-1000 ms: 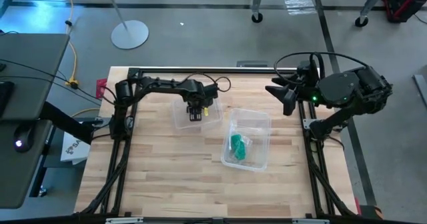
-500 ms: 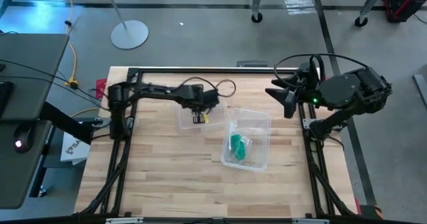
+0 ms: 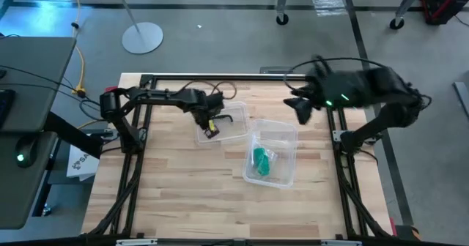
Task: Roll bandage
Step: Close the transparent bin
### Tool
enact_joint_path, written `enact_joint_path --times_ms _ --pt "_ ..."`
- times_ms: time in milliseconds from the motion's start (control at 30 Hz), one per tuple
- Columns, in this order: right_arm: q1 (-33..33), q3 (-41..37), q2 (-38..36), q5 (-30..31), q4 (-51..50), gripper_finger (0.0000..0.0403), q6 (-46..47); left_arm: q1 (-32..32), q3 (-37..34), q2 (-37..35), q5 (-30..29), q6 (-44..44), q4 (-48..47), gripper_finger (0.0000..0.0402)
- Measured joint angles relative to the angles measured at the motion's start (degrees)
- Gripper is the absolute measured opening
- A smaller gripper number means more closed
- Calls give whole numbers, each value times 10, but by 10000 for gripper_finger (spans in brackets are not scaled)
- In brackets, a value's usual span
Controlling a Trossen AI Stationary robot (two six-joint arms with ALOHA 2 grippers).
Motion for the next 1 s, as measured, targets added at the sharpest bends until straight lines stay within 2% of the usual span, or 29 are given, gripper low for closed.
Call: enact_joint_path --times_ms 67,233,300,367,500,633,733,867,1000 --pt "-67 0 19 -90 2 206 -39 -3 -40 -4 7 -18 2 1" --pt "-197 0 109 -264 54 206 -165 -45 -123 -32 6 -65 26 0" --pt "-213 0 156 -376 101 206 -247 -67 -152 -50 6 -100 34 0" --pt "-207 0 203 -446 136 206 -286 -94 -182 -76 8 -145 50 0" --pt "-191 0 288 -473 164 206 -319 -164 -238 -158 34 -277 48 0" --pt "-174 0 356 -474 213 206 -339 -236 -250 -275 45 -399 54 0" --pt "-158 0 391 -502 273 206 -340 -267 -250 -348 7 -473 53 0" --pt "-140 0 433 -510 353 206 -347 -252 -267 -397 -59 -527 1 0" --pt "-121 0 477 -470 386 206 -362 -199 -308 -401 -72 -511 -4 0"
